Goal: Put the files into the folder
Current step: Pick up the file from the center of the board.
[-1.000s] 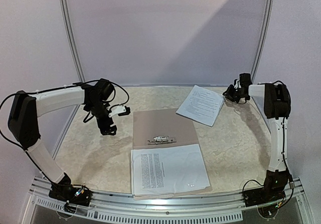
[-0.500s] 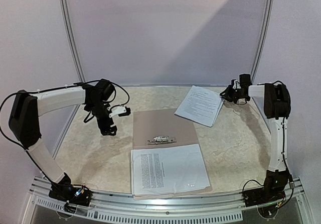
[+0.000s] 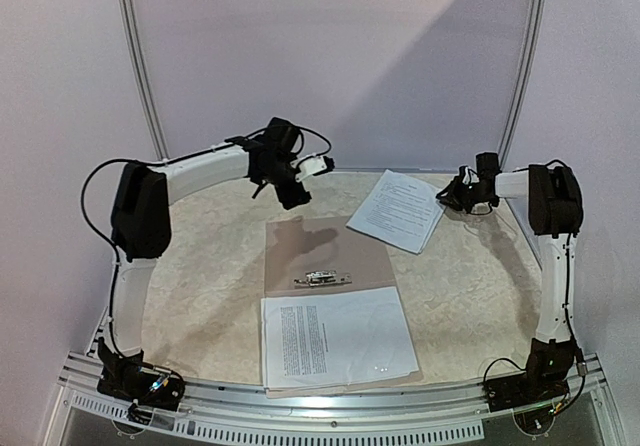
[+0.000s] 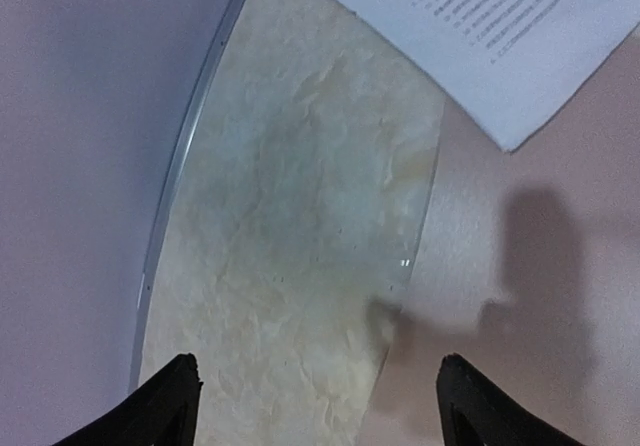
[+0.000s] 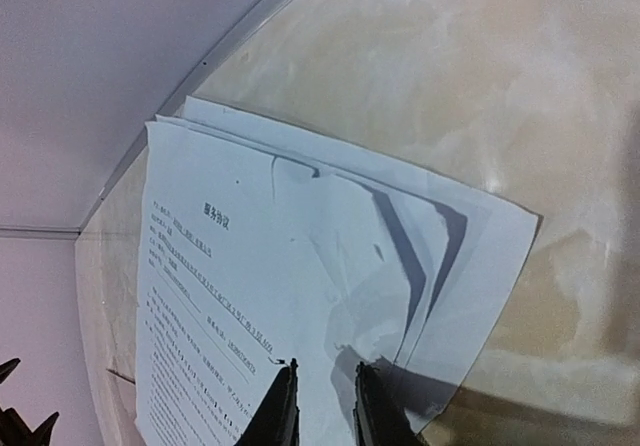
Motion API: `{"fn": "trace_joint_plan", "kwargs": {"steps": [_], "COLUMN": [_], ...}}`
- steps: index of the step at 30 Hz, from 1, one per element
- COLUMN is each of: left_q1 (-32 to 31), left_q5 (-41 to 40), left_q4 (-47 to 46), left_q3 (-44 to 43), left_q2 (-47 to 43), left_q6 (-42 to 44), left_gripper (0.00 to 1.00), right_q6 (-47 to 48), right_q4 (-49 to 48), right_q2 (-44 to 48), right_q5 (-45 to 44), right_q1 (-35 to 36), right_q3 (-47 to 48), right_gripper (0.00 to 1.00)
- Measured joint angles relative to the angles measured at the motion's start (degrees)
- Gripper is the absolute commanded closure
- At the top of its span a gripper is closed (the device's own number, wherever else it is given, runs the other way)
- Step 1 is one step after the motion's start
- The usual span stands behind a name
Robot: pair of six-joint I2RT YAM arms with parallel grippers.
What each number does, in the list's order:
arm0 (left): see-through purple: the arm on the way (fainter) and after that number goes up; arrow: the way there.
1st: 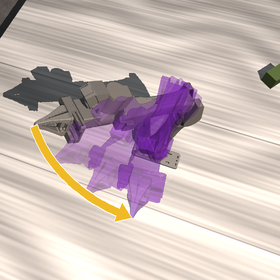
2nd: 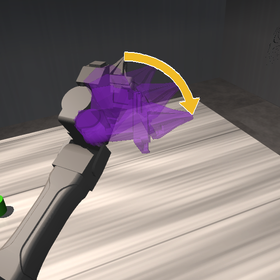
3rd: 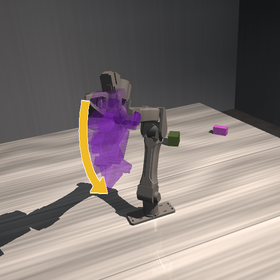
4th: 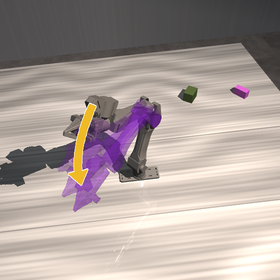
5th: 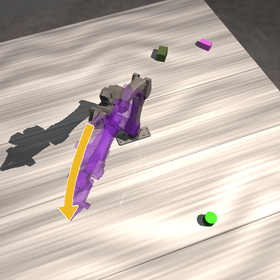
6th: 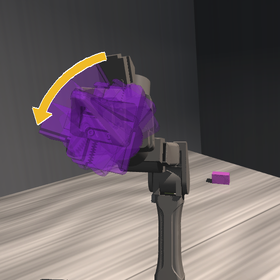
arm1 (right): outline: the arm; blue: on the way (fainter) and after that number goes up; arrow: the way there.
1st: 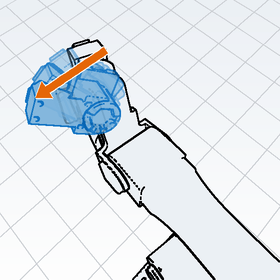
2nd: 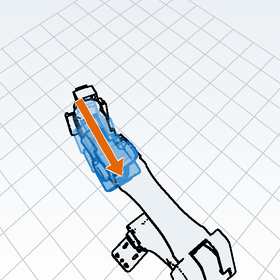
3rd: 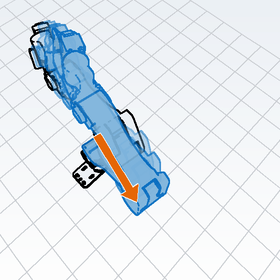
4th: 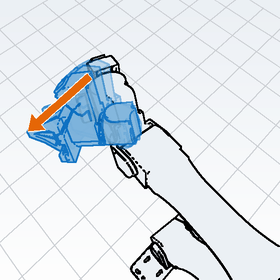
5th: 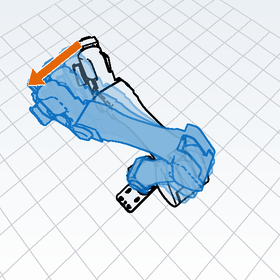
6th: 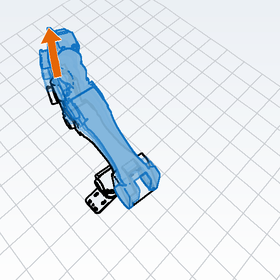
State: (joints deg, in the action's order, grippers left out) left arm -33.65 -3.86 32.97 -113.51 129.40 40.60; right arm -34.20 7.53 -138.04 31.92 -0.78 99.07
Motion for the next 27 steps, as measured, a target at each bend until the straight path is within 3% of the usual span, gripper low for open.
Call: {"fn": "trace_joint_plan", "kwargs": {"steps": [12, 27], "left_q1": [-7.3, -7.8], "left_q5": [-5.0, -5.9], "left_q4": [-18.4, -21.6], "left_q3": [-3.0, -4.7], "left_q2": [12.4, 17.3], "left_q6": [4.0, 5.0], "left_gripper": [0.15, 0.14], "right_q6": [2.2, 1.6], "right_q4": [1.7, -0.8], "right_q2": [6.2, 6.1], "right_q5": [-3.9, -1.5], "right_q1": [0.0, 0.0], "right_q3": [-5.0, -5.9], "right_gripper": [0.79, 0.83]}}
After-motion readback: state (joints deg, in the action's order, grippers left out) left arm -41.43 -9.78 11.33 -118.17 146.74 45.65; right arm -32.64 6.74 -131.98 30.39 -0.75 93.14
